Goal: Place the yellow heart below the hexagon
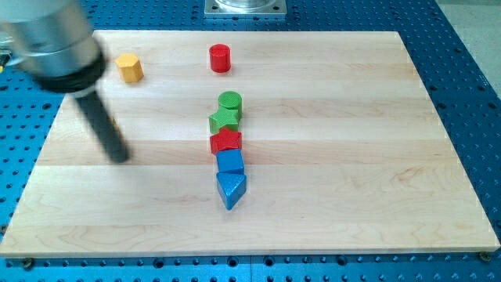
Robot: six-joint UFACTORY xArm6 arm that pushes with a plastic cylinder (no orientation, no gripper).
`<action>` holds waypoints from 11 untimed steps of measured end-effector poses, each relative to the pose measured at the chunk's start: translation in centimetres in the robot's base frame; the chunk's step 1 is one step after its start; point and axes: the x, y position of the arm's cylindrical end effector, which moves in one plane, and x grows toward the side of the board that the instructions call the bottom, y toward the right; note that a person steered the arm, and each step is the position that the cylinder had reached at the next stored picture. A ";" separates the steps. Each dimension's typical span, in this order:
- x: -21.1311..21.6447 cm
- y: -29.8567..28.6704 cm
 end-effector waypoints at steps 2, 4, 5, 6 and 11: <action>0.5 1.7; -4.8 -8.3; -4.6 -7.1; 0.1 -6.1; -12.4 2.4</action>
